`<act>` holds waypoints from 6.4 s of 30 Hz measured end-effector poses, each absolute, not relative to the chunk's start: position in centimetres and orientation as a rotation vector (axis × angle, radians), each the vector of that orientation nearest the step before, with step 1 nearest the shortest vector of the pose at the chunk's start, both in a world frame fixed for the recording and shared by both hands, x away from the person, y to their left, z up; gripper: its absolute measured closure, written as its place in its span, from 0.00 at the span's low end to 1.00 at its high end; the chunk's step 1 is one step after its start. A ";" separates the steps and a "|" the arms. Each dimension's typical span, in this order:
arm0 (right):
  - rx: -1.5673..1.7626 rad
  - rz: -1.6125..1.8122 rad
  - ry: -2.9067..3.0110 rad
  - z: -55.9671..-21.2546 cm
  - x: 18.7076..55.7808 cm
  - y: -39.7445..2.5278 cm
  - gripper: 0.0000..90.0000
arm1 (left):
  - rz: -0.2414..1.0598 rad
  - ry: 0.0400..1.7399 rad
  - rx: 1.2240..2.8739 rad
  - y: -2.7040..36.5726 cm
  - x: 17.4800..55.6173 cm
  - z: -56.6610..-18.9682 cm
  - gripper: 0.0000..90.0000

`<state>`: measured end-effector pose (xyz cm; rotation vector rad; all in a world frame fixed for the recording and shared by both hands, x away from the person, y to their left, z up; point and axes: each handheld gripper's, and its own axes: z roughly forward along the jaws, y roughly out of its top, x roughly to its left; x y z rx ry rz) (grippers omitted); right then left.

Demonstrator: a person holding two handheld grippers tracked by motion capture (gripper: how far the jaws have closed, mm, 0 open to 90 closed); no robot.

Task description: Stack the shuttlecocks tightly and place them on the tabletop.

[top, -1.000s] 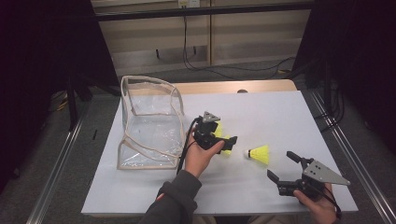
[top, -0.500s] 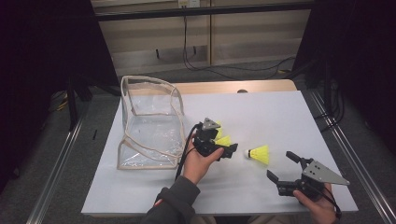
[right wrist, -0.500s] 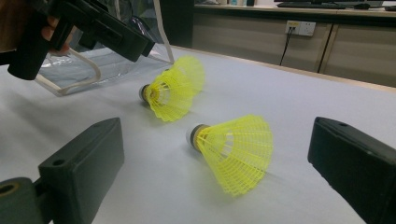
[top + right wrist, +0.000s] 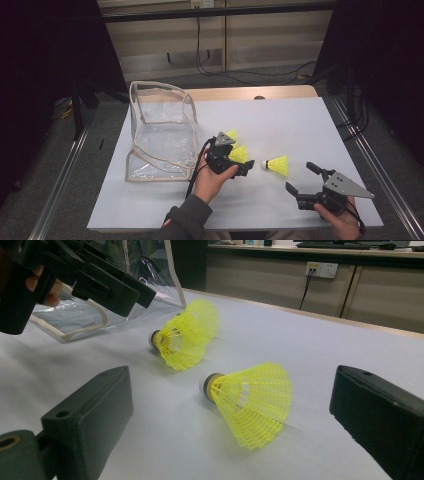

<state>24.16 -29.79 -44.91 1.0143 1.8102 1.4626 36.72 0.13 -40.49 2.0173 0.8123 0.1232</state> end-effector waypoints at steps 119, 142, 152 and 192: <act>0.998 1.453 1.825 -44.9 24.1 -29.6 0.03 | 0.008 0.655 2.030 9.5 31.1 -42.6 0.05; 0.995 1.456 1.827 -44.9 24.2 -29.5 0.03 | 0.042 0.670 1.990 12.2 30.7 -42.7 0.04; 0.997 1.451 1.832 -44.8 24.2 -29.5 0.03 | 0.061 0.676 1.975 13.2 30.5 -42.5 0.04; 0.994 1.429 1.821 -44.7 24.3 -30.0 0.03 | 0.104 0.726 1.914 17.1 30.8 -42.0 0.04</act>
